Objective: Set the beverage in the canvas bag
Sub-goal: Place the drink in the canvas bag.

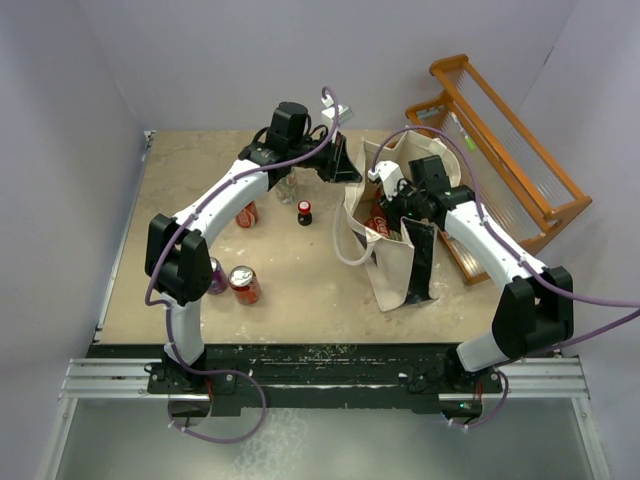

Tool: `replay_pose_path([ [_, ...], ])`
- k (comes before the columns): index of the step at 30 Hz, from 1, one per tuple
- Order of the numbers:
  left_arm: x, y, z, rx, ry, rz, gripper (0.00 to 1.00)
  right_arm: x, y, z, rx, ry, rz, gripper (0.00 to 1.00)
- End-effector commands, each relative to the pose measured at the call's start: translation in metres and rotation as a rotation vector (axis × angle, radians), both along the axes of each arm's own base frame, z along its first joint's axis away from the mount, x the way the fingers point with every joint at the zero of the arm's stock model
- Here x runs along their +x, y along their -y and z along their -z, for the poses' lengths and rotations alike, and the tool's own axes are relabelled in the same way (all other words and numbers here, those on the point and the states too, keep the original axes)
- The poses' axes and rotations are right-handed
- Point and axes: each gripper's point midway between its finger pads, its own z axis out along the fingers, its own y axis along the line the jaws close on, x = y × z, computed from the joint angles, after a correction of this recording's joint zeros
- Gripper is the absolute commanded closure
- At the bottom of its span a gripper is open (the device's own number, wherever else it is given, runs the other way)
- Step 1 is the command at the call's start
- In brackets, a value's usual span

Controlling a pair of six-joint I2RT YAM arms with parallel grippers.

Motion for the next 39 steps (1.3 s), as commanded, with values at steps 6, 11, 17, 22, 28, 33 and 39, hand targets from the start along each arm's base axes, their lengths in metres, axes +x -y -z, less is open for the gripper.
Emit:
replay_pose_path([
  [6,-0.004,0.003,-0.017,-0.029,0.057,0.026,1.00,0.009,0.004,0.017,-0.038,0.022,-0.013,0.79],
  [11,-0.004,0.003,-0.016,-0.028,0.058,0.024,1.00,0.006,0.001,0.017,-0.022,0.017,-0.024,0.66],
  [17,-0.004,0.003,-0.019,-0.031,0.064,0.024,1.00,0.007,-0.007,-0.004,0.028,0.038,-0.034,0.51],
  [22,-0.004,0.004,-0.018,-0.033,0.062,0.024,1.00,0.012,-0.011,-0.021,0.048,0.066,-0.033,0.44],
  [28,-0.003,0.004,-0.017,-0.032,0.062,0.022,1.00,0.019,-0.013,-0.039,0.062,0.100,-0.029,0.40],
  [33,-0.002,0.004,-0.019,-0.034,0.065,0.022,1.00,0.022,-0.014,-0.058,0.076,0.136,-0.028,0.37],
  [39,-0.002,0.004,-0.028,-0.044,0.076,0.024,1.00,0.025,-0.016,-0.091,0.105,0.208,-0.023,0.36],
])
